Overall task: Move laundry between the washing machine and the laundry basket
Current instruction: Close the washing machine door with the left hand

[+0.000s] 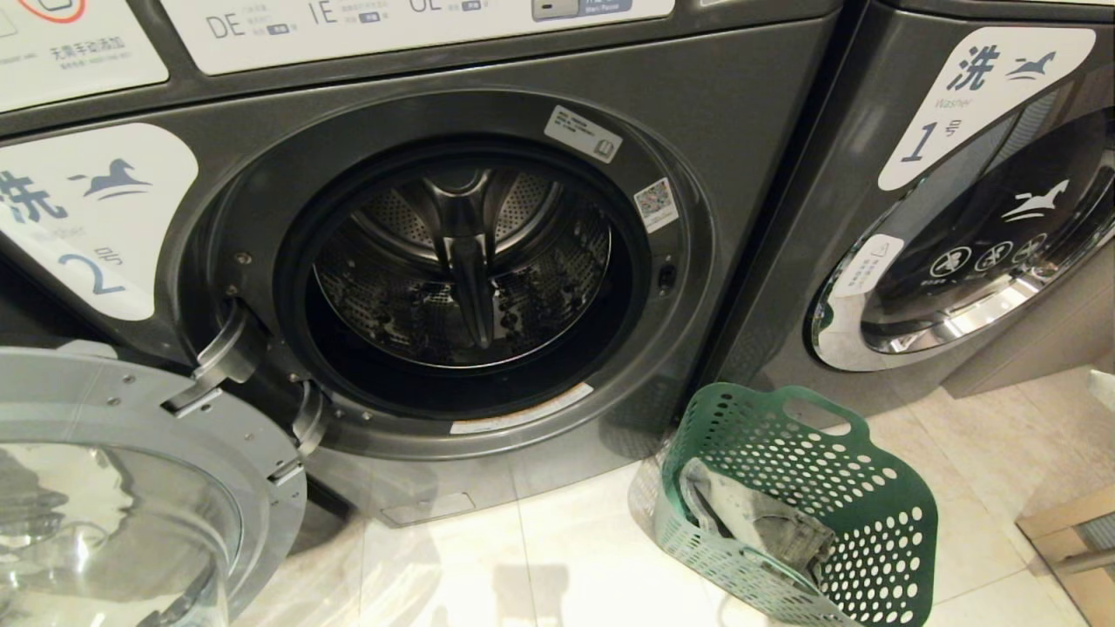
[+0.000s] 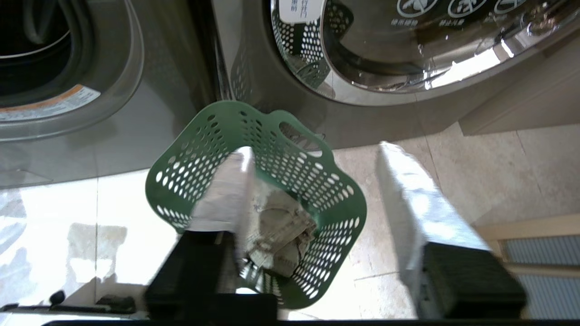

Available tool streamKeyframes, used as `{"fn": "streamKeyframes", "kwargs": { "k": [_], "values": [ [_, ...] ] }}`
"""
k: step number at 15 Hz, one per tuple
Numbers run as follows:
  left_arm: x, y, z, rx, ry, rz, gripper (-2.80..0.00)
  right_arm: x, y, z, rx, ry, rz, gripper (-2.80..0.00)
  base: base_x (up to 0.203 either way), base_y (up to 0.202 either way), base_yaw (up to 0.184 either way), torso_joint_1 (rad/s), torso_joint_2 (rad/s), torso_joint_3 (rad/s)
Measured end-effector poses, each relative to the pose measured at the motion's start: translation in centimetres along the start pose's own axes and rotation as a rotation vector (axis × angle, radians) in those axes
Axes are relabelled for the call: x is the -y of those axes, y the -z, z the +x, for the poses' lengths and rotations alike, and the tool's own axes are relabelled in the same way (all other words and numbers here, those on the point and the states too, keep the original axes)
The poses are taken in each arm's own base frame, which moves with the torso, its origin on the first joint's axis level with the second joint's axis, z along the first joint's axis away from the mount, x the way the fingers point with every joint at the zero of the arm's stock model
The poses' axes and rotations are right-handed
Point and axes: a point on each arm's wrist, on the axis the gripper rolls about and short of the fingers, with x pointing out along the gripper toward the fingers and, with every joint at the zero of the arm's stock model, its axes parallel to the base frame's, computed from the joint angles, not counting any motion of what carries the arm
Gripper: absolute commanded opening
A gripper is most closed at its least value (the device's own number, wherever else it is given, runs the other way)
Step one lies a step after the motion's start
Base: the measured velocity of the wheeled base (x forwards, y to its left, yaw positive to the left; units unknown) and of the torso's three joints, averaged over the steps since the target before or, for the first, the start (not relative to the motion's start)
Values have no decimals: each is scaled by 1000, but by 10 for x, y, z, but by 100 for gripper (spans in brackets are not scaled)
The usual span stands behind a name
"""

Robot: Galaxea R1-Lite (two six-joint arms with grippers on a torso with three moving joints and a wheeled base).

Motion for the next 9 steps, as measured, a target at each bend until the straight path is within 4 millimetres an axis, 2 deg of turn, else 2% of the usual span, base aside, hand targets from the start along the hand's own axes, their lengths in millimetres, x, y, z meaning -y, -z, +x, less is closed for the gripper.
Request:
{"fn": "streamKeyframes", "kwargs": {
  "k": [5, 9],
  "values": [
    [0, 0, 0, 1, 0, -20, -280, -6, 12, -24, -44, -5, 16, -280, 0, 0, 0, 0, 0, 0],
    [0, 0, 0, 1, 0, -20, -280, -7, 20, -28, -59, -2, 8, -280, 0, 0, 0, 0, 0, 0]
  ]
}}
